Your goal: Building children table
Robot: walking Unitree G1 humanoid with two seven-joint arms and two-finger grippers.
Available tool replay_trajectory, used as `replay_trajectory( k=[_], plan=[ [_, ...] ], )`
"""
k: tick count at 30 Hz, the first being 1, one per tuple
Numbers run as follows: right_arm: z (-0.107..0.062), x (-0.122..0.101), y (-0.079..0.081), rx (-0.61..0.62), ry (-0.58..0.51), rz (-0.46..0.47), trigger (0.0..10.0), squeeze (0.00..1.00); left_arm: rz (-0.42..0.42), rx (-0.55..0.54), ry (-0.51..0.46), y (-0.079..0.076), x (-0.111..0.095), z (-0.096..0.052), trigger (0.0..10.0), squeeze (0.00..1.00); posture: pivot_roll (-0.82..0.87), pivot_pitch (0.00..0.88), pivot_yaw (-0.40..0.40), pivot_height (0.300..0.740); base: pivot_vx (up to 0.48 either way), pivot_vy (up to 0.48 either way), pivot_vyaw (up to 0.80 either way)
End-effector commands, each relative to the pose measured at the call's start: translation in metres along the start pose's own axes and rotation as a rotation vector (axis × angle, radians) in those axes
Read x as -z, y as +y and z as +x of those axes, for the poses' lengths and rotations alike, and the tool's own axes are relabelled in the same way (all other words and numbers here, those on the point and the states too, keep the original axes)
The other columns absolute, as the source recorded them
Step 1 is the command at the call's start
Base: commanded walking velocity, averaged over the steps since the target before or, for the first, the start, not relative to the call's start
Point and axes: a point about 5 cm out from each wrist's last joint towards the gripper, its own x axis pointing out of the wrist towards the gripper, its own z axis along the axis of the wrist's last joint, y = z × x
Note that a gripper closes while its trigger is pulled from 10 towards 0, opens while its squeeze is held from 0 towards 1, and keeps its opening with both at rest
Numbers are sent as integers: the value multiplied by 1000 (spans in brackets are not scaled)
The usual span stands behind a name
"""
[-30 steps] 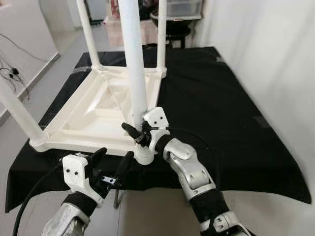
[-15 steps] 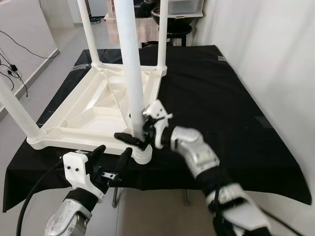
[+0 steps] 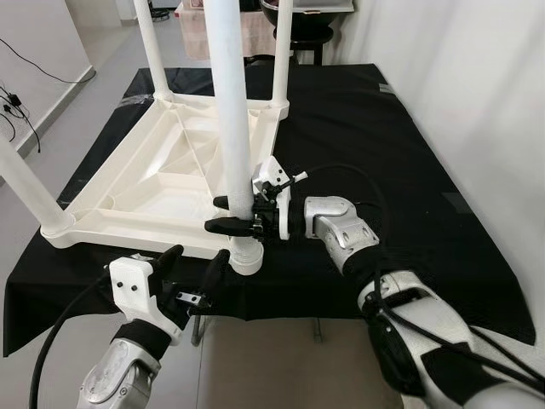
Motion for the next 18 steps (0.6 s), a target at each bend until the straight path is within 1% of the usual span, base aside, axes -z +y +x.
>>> replay_trajectory(
  k=[1,6,8,9,10,11,12,13,14,15,16,17,18],
  plan=[
    [-4,-2,-2,8,-12,-9,0,0,8,-7,1,-1,-1,-2,10000,0,55,96,-32,740,0,0,0],
    [-12,4,-4,45,-9,-8,0,0,8,-6,-1,-2,-1,-1,10000,0,58,105,-36,740,0,0,0],
    [-16,24,0,152,67,-24,0,0,8,-6,-2,-2,-3,-2,10000,0,63,117,-38,740,0,0,0],
    [-16,24,0,152,67,-24,0,0,8,-6,-2,-2,-3,-2,10000,0,63,117,-38,740,0,0,0],
    [-9,33,-1,500,61,57,0,0,10,-6,-2,-2,-4,-3,10000,0,62,137,-37,740,0,0,0],
    [-2,46,21,610,94,100,0,0,8,-5,-1,-1,-6,-5,10000,0,40,160,-28,740,0,0,0],
    [0,51,38,674,108,133,0,0,6,-4,-1,0,-7,-6,10000,0,40,160,-28,740,0,0,0],
    [0,51,38,674,108,133,0,0,6,-4,-1,0,-7,-6,10000,0,40,160,-28,740,0,0,0],
    [7,53,57,682,92,140,0,0,6,0,1,-1,-8,-6,10000,0,40,166,-15,740,0,0,0],
    [13,52,69,639,73,130,0,0,7,3,3,-1,-8,-6,10000,0,40,166,-15,740,0,0,0],
    [20,51,70,627,55,123,0,0,8,4,7,-1,-8,-6,10000,0,42,161,0,740,0,0,0],
    [20,51,70,627,55,123,0,0,8,4,7,-1,-8,-6,10000,0,42,161,0,740,0,0,0],
    [29,46,63,603,36,94,0,0,7,7,15,0,-7,-7,10000,0,45,158,1,740,0,0,0]
  ],
)
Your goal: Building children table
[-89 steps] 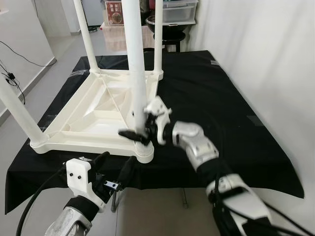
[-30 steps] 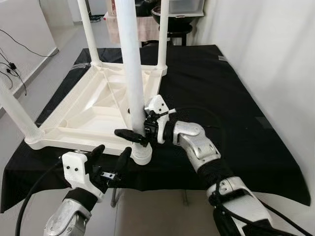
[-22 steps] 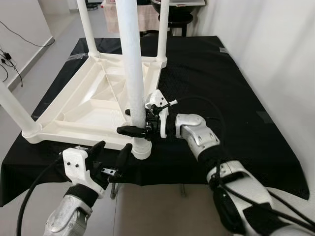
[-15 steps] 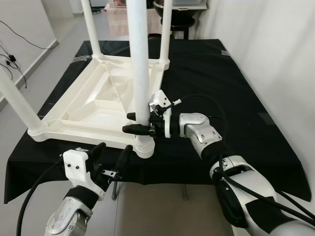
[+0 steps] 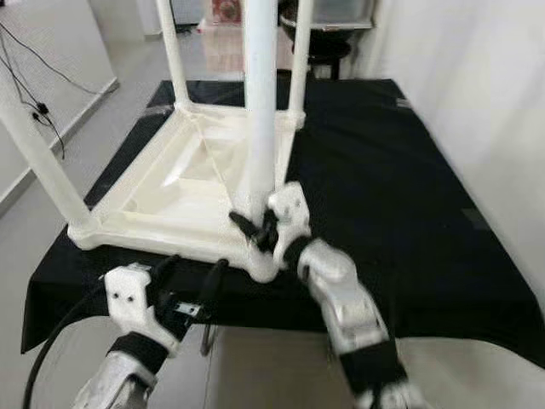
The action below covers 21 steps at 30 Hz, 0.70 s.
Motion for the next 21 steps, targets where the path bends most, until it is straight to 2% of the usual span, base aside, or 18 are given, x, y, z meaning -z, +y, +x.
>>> replay_trajectory(
  k=[1,2,3,4,5,6,11,12,13,14,15,16,17,18,19,20,21],
  plan=[
    [10,26,19,-43,109,60,0,0,-4,14,18,0,0,-2,10000,0,45,158,1,740,0,0,0],
    [21,21,14,-58,93,41,0,0,-5,20,24,0,1,-1,10000,0,44,153,2,740,0,0,0],
    [25,17,11,-61,84,37,2235,0,-4,21,25,1,1,-1,10000,0,44,153,1,740,0,0,0],
    [27,15,9,-60,79,37,2235,0,-3,21,26,1,1,-1,10000,0,44,153,1,740,0,0,0],
    [31,8,6,-89,48,26,10000,20,-1,19,26,1,1,-1,10000,0,43,144,1,740,0,0,0],
    [37,-1,1,-143,-1,24,10000,1000,3,10,24,3,1,-2,10000,0,39,140,1,740,0,0,0],
    [39,-17,-3,-188,-39,18,10000,1000,7,2,24,4,2,0,10000,0,46,130,2,740,0,0,0],
    [40,-32,-10,-297,-71,31,10000,1000,6,2,24,4,2,1,10000,0,52,122,3,740,0,0,0],
    [38,-39,-13,-356,-88,19,10000,1000,6,2,25,4,2,1,10000,0,56,120,1,740,0,0,0],
    [38,-39,-13,-356,-88,19,10000,1000,6,2,25,4,2,1,10000,0,56,120,1,740,0,0,0],
    [36,-44,-15,-414,-93,12,10000,961,6,2,26,4,2,2,10000,0,55,120,0,740,0,0,0],
    [32,-49,-20,-529,-93,-40,10000,0,6,2,26,4,2,1,10000,0,51,118,-1,740,0,0,0],
    [32,-49,-20,-529,-93,-40,10000,0,6,2,26,4,2,1,10000,0,51,118,-1,740,0,0,0],
    [31,-50,-24,-595,-89,-54,10000,0,5,2,25,4,2,2,10000,0,50,119,-4,740,0,0,0],
    [31,-50,-24,-595,-89,-54,10000,0,5,2,25,4,2,2,10000,0,50,119,-4,740,0,0,0],
    [32,-50,-27,-667,-77,-39,10000,0,4,2,25,4,2,1,10000,0,48,119,-6,740,0,0,0],
    [32,-50,-27,-667,-77,-39,10000,0,4,2,25,4,2,1,10000,0,48,119,-6,740,0,0,0]
  ],
)
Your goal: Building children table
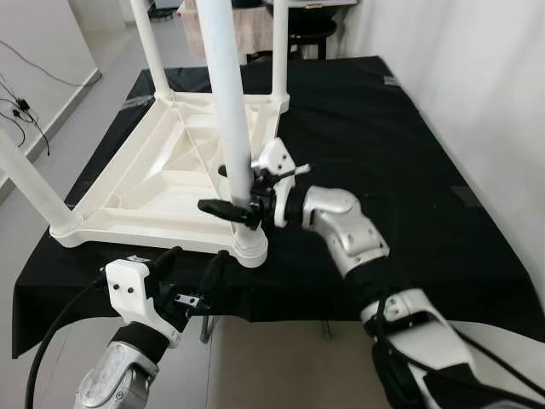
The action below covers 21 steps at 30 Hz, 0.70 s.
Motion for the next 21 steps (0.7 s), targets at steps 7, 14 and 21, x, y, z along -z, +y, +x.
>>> replay_trajectory(
  k=[7,14,21],
  plan=[
    [3,8,-4,-138,42,74,0,0,11,-9,19,1,2,-2,10000,0,56,126,-8,740,0,0,0],
    [-10,22,-8,-64,84,83,0,0,9,-10,18,-1,1,-3,10000,0,51,138,-14,740,0,0,0],
    [-36,41,-3,-7,138,50,0,0,5,-12,8,-1,-1,-1,10000,0,17,163,-6,740,0,0,0]
  ],
)
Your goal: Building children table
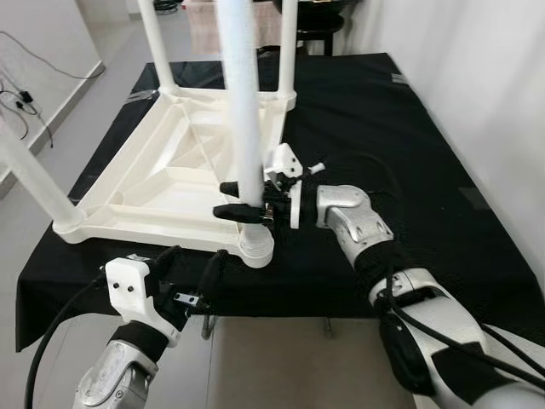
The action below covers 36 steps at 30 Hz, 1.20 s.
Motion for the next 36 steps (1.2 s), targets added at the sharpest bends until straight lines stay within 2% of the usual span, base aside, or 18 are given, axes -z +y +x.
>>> replay_trajectory(
  k=[1,2,3,5,6,7,8,16,17,20,21,22,23,24,28,29,31,36],
  plan=[
    [1,29,4,243,107,88,0,0,0,3,4,-1,-1,0,10000,0,-6,171,-8,740,0,0,0],
    [5,35,3,452,127,117,0,0,-2,5,3,0,-2,0,10000,0,-13,173,-7,740,0,0,0],
    [5,35,3,452,127,117,0,0,-2,5,3,0,-2,0,10000,0,-13,173,-7,740,0,0,0],
    [9,60,41,649,224,246,0,0,-7,8,1,2,-3,0,10000,0,-37,176,6,740,0,0,0],
    [9,60,41,649,224,246,0,0,-7,8,1,2,-3,0,10000,0,-37,176,6,740,0,0,0],
    [19,63,59,617,214,221,0,0,-5,9,3,2,-2,1,10000,0,-33,165,13,740,0,0,0],
    [27,60,62,610,175,204,0,0,-3,8,5,3,-1,4,10000,0,-26,167,9,740,0,0,0],
    [47,42,45,548,110,124,0,0,-2,8,3,6,0,10,10000,0,-34,153,7,740,0,0,0],
    [50,33,37,522,98,109,10000,455,4,1,1,7,0,11,10000,0,-12,135,3,740,0,0,0],
    [51,26,31,506,89,97,10000,455,8,-4,0,8,1,12,10000,0,-12,135,3,740,0,0,0],
    [53,19,30,449,69,112,10000,1000,13,-10,2,9,1,12,10000,0,6,125,6,740,0,0,0],
    [54,10,29,296,39,125,10000,1000,18,-15,4,11,2,12,10000,0,9,113,4,740,0,0,0],
    [54,10,29,296,39,125,10000,1000,18,-15,4,11,2,12,10000,0,9,113,4,740,0,0,0],
    [53,5,29,189,19,135,10000,1000,20,-17,6,11,2,11,10000,0,9,113,4,740,0,0,0],
    [51,-2,31,89,-15,115,10000,1000,20,-18,8,12,3,11,10000,0,17,104,6,740,0,0,0],
    [46,-8,28,-44,-26,84,10000,0,21,-17,11,12,3,11,10000,0,25,100,4,740,0,0,0],
    [37,-16,16,-165,-5,53,10000,0,22,-17,14,12,4,10,10000,0,35,97,-1,740,0,0,0],
    [34,-19,7,-188,12,60,10000,0,24,-18,15,12,4,9,10000,0,41,97,-4,740,0,0,0]
  ],
)
